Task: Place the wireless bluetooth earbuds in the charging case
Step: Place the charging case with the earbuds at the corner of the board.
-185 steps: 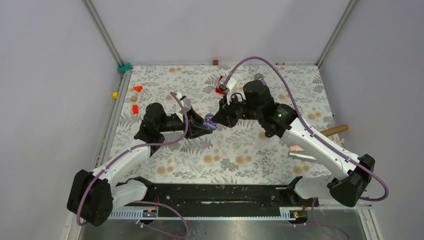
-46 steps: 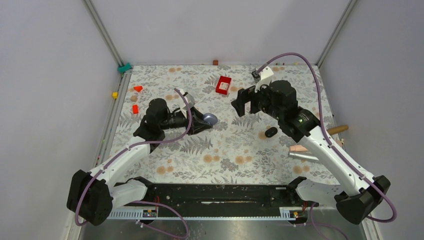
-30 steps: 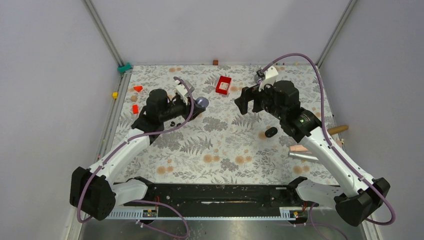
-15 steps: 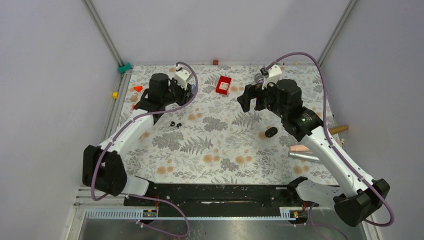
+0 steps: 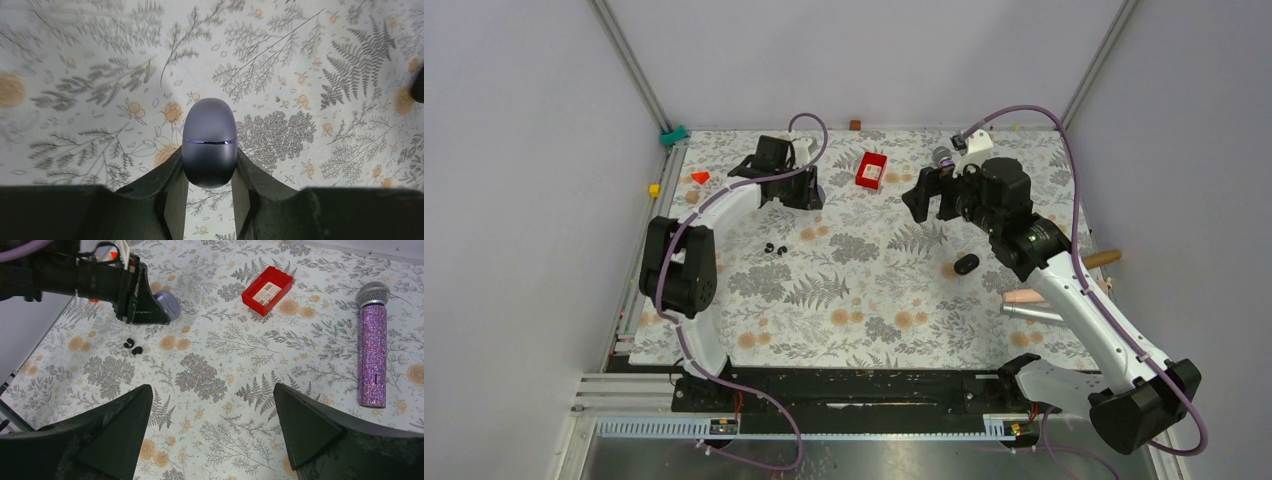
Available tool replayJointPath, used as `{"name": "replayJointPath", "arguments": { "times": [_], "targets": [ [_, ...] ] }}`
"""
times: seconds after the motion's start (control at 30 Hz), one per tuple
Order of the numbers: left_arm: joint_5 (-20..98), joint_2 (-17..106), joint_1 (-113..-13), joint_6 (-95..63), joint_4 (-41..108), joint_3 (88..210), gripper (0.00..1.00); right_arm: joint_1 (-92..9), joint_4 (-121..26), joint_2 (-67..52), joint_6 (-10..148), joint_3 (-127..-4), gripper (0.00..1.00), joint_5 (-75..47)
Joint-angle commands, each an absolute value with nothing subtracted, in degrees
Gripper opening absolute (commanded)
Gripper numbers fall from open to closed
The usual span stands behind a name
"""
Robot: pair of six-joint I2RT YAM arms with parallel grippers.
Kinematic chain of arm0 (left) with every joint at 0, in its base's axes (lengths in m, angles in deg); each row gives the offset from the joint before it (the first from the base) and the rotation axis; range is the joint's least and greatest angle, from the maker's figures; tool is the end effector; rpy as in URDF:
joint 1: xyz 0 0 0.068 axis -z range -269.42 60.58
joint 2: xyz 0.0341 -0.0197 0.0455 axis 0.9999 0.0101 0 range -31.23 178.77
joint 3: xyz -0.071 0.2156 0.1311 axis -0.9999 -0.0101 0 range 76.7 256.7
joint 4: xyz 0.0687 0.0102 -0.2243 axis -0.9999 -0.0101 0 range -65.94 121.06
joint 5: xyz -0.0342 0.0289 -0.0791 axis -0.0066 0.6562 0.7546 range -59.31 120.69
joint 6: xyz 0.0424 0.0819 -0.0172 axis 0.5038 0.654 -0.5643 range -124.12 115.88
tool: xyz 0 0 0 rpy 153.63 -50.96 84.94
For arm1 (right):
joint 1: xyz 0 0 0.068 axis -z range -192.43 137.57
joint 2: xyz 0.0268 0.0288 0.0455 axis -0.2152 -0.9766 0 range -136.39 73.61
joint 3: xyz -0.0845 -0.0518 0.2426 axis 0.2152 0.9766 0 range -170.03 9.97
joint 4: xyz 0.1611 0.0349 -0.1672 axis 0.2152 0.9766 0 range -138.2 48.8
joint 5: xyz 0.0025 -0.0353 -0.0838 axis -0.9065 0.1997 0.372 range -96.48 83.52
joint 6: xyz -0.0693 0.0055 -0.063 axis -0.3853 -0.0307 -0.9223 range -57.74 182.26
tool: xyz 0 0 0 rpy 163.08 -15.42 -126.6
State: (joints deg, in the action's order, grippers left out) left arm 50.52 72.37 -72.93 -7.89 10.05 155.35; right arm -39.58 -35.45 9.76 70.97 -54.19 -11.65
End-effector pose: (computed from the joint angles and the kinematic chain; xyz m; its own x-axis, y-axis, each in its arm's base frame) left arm 0.3828 -0.1433 0.2121 -0.7202 0.1488 -0.6777 0.4469 0.8467 -0.2890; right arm 0.2449 0.1341 0.3676 -0.2701 0.0308 -0.9623 -0.4977 0.8512 0.1669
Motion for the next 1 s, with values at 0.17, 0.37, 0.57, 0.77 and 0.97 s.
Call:
{"name": "replayJointPath", "arguments": {
  "times": [0.17, 0.37, 0.57, 0.77, 0.97],
  "targets": [
    [57.34, 81.82, -76.55, -16.73, 3.81, 159.74, 0.0, -37.8, -38.98, 11.27, 72.71, -53.42, 1.0, -14.62],
    [59.42, 84.73, -78.65, -18.58, 3.81, 159.94, 0.0, -37.24, -39.13, 10.56, 73.44, -53.31, 0.99, -15.47],
    [61.11, 87.2, -80.57, -19.62, 3.81, 160.52, 0.0, -36.78, -39.3, 10.72, 73.86, -53.15, 1.0, -16.08],
    [62.21, 88.43, -81.64, -20.18, 3.76, 160.61, 0.04, -36.21, -39.62, 11.09, 74.35, -52.88, 0.99, -16.88],
    [61.46, 87.66, -82.08, -20.38, 3.37, 160.23, 0.17, -35.74, -39.73, 11.2, 74.73, -52.78, 0.99, -17.38]
  ]
}}
